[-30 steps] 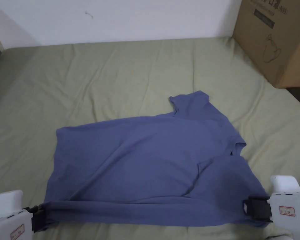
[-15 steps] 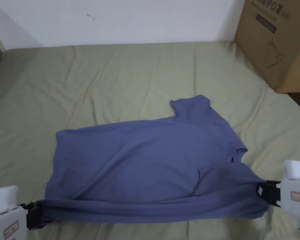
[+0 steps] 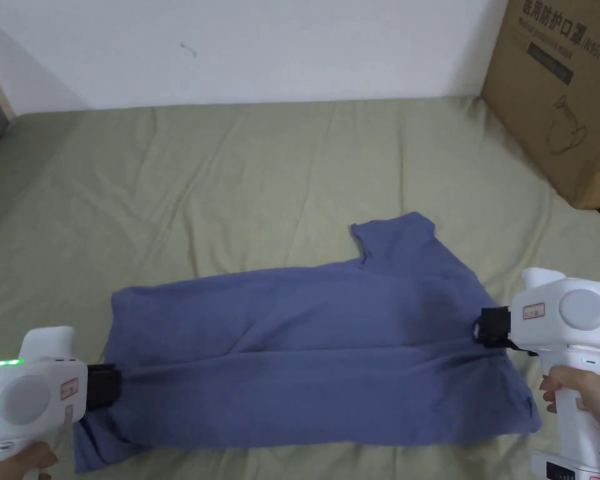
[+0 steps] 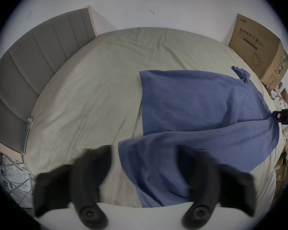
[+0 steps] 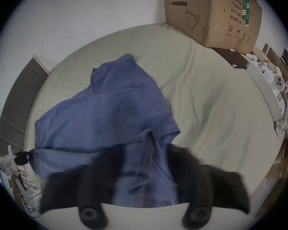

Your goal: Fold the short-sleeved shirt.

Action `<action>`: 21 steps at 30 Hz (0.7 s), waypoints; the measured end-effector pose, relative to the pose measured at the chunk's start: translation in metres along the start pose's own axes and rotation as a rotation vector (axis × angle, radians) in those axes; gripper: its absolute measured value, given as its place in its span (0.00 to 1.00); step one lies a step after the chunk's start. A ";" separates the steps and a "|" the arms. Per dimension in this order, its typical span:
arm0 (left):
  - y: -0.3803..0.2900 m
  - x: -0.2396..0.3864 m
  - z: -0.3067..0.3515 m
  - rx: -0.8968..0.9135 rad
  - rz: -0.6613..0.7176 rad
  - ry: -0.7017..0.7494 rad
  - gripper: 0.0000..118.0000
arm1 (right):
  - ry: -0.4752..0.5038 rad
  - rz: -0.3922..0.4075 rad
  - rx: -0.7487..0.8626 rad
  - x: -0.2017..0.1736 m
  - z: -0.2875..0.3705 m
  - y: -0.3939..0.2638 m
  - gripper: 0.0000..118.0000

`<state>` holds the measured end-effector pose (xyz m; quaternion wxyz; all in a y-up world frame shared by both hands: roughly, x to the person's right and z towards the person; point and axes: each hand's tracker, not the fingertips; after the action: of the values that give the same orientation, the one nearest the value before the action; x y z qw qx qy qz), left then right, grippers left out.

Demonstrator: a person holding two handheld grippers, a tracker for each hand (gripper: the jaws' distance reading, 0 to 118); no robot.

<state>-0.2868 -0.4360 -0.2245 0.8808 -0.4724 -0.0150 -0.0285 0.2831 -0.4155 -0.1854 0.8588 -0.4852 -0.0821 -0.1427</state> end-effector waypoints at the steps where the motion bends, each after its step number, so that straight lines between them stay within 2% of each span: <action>1: -0.002 -0.002 0.005 0.010 0.010 -0.010 0.89 | 0.028 0.003 0.011 0.002 0.005 -0.002 0.73; 2: -0.004 -0.005 0.012 0.026 0.023 -0.026 0.89 | 0.044 0.016 0.040 0.003 0.013 -0.005 0.74; 6: -0.018 -0.013 0.046 0.046 0.060 -0.045 0.86 | -0.017 0.116 0.099 0.000 0.048 -0.021 0.74; 7: -0.026 -0.014 0.057 0.075 0.084 -0.070 0.81 | -0.003 0.135 0.108 0.001 0.056 -0.028 0.73; 9: -0.041 -0.023 0.068 0.092 0.103 -0.090 0.36 | 0.017 0.147 0.111 -0.001 0.070 -0.045 0.66; 10: -0.052 -0.021 0.074 0.090 0.104 -0.087 0.11 | 0.019 0.151 0.113 -0.003 0.076 -0.055 0.51; 11: -0.063 -0.017 0.079 0.090 0.103 -0.068 0.02 | 0.020 0.156 0.118 -0.005 0.080 -0.066 0.17; 12: -0.076 -0.014 0.085 0.104 0.114 -0.048 0.00 | 0.009 0.162 0.119 -0.008 0.082 -0.076 0.04; 13: -0.085 -0.014 0.088 0.095 0.129 -0.049 0.00 | 0.004 0.158 0.109 -0.008 0.083 -0.088 0.04; 14: -0.094 -0.014 0.089 0.078 0.160 -0.067 0.00 | 0.047 0.164 0.063 -0.008 0.083 -0.098 0.04; 17: -0.105 -0.019 0.079 0.060 0.203 -0.101 0.00 | 0.050 0.164 0.040 -0.011 0.076 -0.119 0.04; 18: -0.106 -0.019 0.075 0.059 0.203 -0.092 0.04 | 0.042 0.162 0.026 -0.011 0.073 -0.122 0.04; 19: -0.104 -0.020 0.071 0.054 0.201 -0.080 0.19 | 0.042 0.160 0.015 -0.011 0.070 -0.127 0.04; 20: -0.100 -0.020 0.067 0.054 0.195 -0.074 0.49 | 0.044 0.150 0.009 -0.010 0.069 -0.129 0.04; 21: -0.096 -0.020 0.062 0.060 0.198 -0.079 0.69 | 0.050 0.137 0.001 -0.009 0.068 -0.130 0.04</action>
<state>-0.3130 -0.4368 -0.1113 0.8918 -0.4457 -0.0037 0.0776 0.2325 -0.4189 -0.0478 0.8686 -0.4854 -0.0273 -0.0958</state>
